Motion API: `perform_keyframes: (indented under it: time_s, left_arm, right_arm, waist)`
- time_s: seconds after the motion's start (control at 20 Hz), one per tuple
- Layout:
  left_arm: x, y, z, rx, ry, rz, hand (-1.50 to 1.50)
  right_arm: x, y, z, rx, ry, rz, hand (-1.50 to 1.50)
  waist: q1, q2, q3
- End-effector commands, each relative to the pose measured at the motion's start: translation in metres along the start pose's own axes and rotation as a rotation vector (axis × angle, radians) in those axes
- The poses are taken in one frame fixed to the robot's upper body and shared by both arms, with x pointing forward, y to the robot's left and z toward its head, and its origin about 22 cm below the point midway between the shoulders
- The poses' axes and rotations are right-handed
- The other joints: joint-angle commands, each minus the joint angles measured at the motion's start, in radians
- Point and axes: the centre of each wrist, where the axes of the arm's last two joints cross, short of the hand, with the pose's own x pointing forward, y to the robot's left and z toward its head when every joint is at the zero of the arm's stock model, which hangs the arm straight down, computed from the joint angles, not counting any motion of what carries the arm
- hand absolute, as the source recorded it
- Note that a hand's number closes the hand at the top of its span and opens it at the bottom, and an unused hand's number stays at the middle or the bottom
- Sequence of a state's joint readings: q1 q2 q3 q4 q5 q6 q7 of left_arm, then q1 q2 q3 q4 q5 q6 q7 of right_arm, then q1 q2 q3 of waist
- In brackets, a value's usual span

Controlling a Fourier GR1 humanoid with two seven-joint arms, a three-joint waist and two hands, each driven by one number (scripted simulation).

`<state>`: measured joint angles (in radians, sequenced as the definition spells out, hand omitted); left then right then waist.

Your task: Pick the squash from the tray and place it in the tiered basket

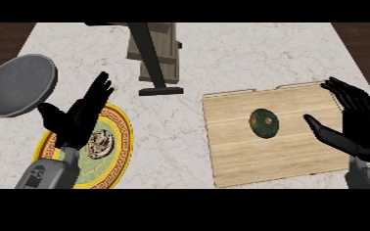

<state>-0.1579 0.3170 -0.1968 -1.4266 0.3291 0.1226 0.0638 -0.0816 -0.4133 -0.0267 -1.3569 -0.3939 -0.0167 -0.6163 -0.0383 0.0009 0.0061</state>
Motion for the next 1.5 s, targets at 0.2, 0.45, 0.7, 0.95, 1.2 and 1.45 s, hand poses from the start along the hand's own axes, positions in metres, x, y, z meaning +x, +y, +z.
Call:
perform_keyframes:
  time_s: [0.2,0.45,0.7,0.95,1.2,1.45]
  left_arm:
    - [0.004,-0.037,0.005,-0.079,0.062,0.022,0.0]
    - [0.011,-0.009,-0.003,-0.056,0.074,0.01,0.0]
    - [0.015,-0.013,0.0,-0.055,0.072,0.002,0.0]
    - [0.013,-0.011,0.002,-0.073,0.056,-0.003,0.0]
    - [0.008,-0.031,0.004,-0.082,0.058,0.009,0.0]
    - [0.014,-0.036,-0.013,-0.086,0.045,0.004,0.0]
  right_arm:
    - [0.012,-0.017,0.052,0.2,-0.152,0.218,-1.5]
    - [0.044,-0.026,0.075,0.204,-0.061,0.528,-1.5]
    - [0.077,-0.038,0.083,0.165,0.053,0.85,-1.5]
    - [0.117,0.011,0.092,0.194,0.168,0.915,-1.5]
    - [0.148,0.069,0.092,0.18,0.235,0.912,-1.5]
    - [0.126,0.113,0.087,0.172,0.33,1.037,-1.5]
  waist:
    - [0.021,-0.007,-0.007]
    - [0.005,-0.009,-0.01]
    - [-0.003,-0.01,-0.013]
    - [0.014,-0.005,-0.013]
    - [0.036,-0.003,-0.01]
    - [0.041,0.003,-0.009]
